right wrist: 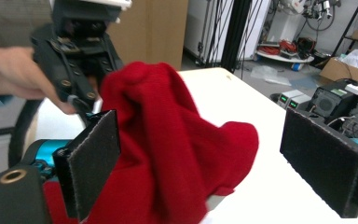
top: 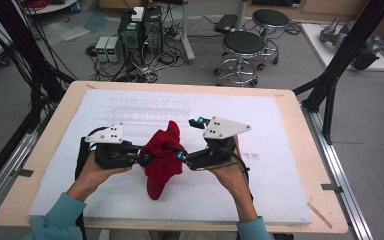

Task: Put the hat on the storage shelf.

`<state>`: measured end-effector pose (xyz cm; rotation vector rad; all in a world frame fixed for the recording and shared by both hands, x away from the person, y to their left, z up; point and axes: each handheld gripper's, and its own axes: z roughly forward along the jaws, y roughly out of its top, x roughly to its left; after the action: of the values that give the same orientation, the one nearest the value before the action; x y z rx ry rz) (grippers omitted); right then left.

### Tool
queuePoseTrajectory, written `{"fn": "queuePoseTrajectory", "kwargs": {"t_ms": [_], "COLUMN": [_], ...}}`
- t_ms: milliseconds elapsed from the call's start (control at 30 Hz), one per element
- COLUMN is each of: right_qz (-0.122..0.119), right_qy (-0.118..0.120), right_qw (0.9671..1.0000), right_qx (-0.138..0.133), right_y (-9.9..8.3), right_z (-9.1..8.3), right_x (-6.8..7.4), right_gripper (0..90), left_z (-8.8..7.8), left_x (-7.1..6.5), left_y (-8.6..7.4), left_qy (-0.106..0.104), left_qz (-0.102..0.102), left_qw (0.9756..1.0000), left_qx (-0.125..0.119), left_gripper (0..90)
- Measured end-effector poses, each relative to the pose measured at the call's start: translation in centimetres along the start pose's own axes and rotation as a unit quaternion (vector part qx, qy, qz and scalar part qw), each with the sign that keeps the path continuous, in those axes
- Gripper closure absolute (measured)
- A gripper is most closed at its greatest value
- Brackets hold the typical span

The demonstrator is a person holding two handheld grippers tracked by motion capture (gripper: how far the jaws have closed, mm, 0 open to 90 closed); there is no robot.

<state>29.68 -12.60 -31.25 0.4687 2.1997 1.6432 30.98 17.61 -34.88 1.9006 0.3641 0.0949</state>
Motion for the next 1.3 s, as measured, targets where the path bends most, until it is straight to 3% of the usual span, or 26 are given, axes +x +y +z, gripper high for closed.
{"fn": "queuePoseTrajectory", "kwargs": {"t_ms": [233,467,633,833,900,1100,1300], "right_qz": [0.011,0.025,0.031,0.043,0.049,0.072,0.094], "right_qy": [-0.004,-0.004,0.004,0.011,0.013,0.003,-0.011], "right_qw": [0.9998,0.9996,0.9995,0.9990,0.9987,0.9974,0.9954], "right_qx": [-0.016,-0.015,-0.005,-0.007,-0.005,0.005,0.014], "right_y": [-0.6,-2.1,-3.2,-3.6,-3.7,-4.3,-5.4], "right_z": [-1.3,-2.3,-2.0,-1.3,-1.1,0.0,1.3], "right_x": [0.8,1.8,2.5,2.8,2.8,2.9,2.9], "right_gripper": [11.3,11.3,11.4,11.9,16.1,16.4,28.3], "left_z": [0.1,0.1,0.2,0.7,1.1,1.5,1.8], "left_x": [0.8,1.7,1.9,2.1,2.1,2.0,1.9], "left_y": [1.4,3.0,4.0,4.8,5.1,5.5,5.6], "left_qy": [0.030,0.060,0.080,0.085,0.089,0.093,0.092], "left_qz": [-0.006,-0.007,-0.009,-0.011,-0.012,-0.013,-0.011], "left_qw": [0.9995,0.9979,0.9961,0.9956,0.9951,0.9941,0.9943], "left_qx": [-0.012,-0.024,-0.036,-0.038,-0.043,-0.054,-0.053], "left_gripper": [86.8,86.8,86.8,86.8,86.8,86.8,86.8]}}
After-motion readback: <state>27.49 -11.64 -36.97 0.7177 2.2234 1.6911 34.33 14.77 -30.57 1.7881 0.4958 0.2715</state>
